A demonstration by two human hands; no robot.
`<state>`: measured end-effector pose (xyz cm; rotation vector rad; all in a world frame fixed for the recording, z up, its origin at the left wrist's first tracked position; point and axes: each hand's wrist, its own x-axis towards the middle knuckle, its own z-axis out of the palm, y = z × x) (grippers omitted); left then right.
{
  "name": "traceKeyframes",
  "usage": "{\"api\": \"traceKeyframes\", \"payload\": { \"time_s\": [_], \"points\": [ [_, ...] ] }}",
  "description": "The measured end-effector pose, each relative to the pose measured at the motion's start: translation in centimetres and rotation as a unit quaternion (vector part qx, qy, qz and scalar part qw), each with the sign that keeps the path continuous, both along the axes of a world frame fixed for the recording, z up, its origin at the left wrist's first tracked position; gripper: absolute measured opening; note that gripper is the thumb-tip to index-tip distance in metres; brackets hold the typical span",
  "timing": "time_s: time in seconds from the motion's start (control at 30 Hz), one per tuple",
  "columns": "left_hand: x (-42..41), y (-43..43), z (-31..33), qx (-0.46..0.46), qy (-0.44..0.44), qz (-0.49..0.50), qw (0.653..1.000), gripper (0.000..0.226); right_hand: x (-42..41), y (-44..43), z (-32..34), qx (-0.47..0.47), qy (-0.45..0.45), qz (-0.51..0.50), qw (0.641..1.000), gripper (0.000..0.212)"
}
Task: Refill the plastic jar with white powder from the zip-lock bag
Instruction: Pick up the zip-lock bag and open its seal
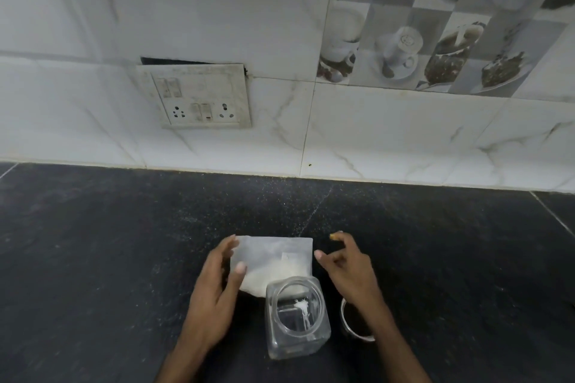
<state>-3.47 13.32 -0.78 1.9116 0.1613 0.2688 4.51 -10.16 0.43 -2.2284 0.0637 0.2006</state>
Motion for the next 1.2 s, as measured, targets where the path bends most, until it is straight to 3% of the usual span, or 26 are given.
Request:
{"api": "traceKeyframes", "payload": {
  "time_s": [0.07,0.17,0.27,0.4,0.5,0.6,0.73,0.87,0.93,1.07,1.2],
  "points": [
    [2.3,1.3,-0.5,0.053,0.099,0.058,0.992,0.061,1.7,1.3,-0.5,-0.023,0.032,0.023,0.999,0.053],
    [5.3,2.8,-1.2,0.110,0.258,0.041,0.959,0.045,3.3,2.7,-1.6,-0.041,0.039,0.030,0.998,0.051],
    [6.8,3.2,-0.9,0.129,0.281,0.035,0.950,0.029,4.0,3.5,-2.2,-0.039,0.038,-0.002,0.999,0.051],
    [7.7,3.4,-0.9,0.141,0.252,0.047,0.956,0.022,3.8,3.3,-1.7,-0.055,-0.019,-0.069,0.996,0.047],
    [7.9,3.1,-0.9,0.094,0.224,0.036,0.969,0.032,3.9,3.1,-1.6,-0.062,0.017,-0.053,0.997,0.044],
    [7.9,2.8,-1.0,0.042,0.207,0.023,0.977,0.041,4.0,3.6,-2.0,0.041,0.059,-0.042,0.997,0.036],
    [7.4,3.1,-0.8,0.015,0.163,-0.007,0.987,0.061,3.8,3.9,-2.2,0.219,0.080,-0.087,0.969,0.034],
    [6.6,3.0,0.1,-0.019,0.106,-0.043,0.993,0.070,3.0,3.8,-0.8,0.281,0.028,-0.096,0.954,0.043],
    [6.1,2.7,0.8,-0.039,0.075,-0.026,0.996,0.060,2.5,3.7,0.5,0.318,-0.009,-0.090,0.944,0.043],
    [5.4,2.1,3.4,-0.143,-0.041,0.072,0.986,0.013,1.4,3.8,3.5,0.376,-0.062,-0.065,0.922,0.047],
    [5.2,1.6,7.0,-0.199,-0.085,0.089,0.972,0.017,0.7,3.6,6.3,0.402,-0.107,-0.047,0.908,0.050]
  ]
}}
